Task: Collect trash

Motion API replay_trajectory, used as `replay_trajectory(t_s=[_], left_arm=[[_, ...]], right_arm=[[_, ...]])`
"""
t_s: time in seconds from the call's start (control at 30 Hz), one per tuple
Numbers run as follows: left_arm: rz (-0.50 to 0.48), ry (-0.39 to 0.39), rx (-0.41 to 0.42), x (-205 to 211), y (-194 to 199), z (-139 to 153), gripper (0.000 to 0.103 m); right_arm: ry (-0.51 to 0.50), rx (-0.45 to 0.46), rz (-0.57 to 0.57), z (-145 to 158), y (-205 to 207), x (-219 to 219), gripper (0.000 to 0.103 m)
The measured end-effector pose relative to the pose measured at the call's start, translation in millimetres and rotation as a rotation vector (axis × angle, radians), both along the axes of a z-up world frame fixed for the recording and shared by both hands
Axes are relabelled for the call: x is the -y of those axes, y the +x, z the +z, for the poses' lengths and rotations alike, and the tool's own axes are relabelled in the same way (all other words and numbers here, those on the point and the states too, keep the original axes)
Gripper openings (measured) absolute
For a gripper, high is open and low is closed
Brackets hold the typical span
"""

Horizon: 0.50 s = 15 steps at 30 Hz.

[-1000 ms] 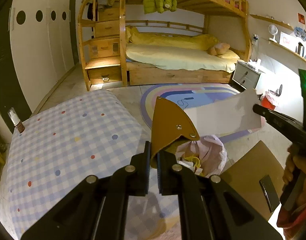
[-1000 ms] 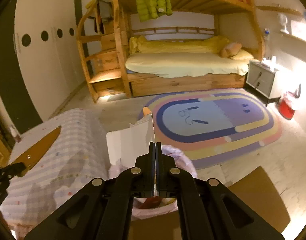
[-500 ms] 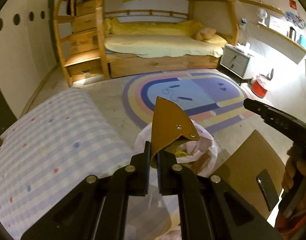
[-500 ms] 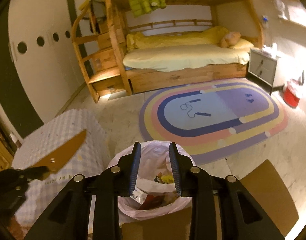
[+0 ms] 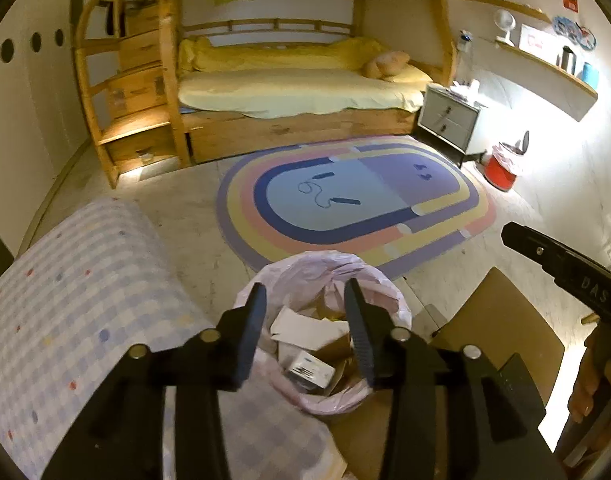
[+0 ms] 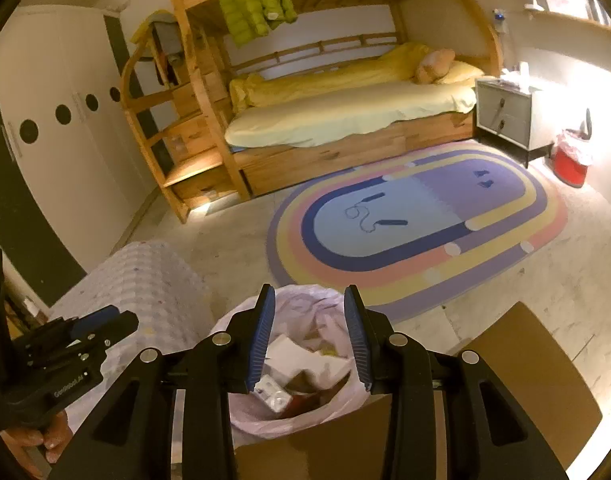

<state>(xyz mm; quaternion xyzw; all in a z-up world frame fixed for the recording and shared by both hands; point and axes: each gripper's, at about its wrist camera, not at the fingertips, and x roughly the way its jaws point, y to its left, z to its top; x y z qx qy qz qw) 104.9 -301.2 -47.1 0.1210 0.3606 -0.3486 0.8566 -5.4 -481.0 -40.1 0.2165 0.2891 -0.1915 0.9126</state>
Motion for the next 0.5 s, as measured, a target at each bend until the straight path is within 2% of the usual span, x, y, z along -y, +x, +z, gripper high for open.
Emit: replay_trajectory(t_s=[0.1, 0.23, 0.37, 0.5], left_arm=[[0.036, 0.000, 0.017, -22, -10, 5, 0.040], [0.093, -0.007, 0.036, -54, -21, 20, 0.040], [0.155, -0.028, 0.066, -93, -35, 44, 0.047], [0.236, -0.046, 0.082, -134, -46, 65, 0.056]], right_arm=[[0.000, 0.009, 0.030, 7, -3, -12, 0.038], [-0.004, 0.024, 0.092, 21, -8, -37, 0.045], [-0.013, 0.046, 0.185, 40, -16, -73, 0.052], [-0.032, 0.059, 0.284, 58, -20, -113, 0.064]])
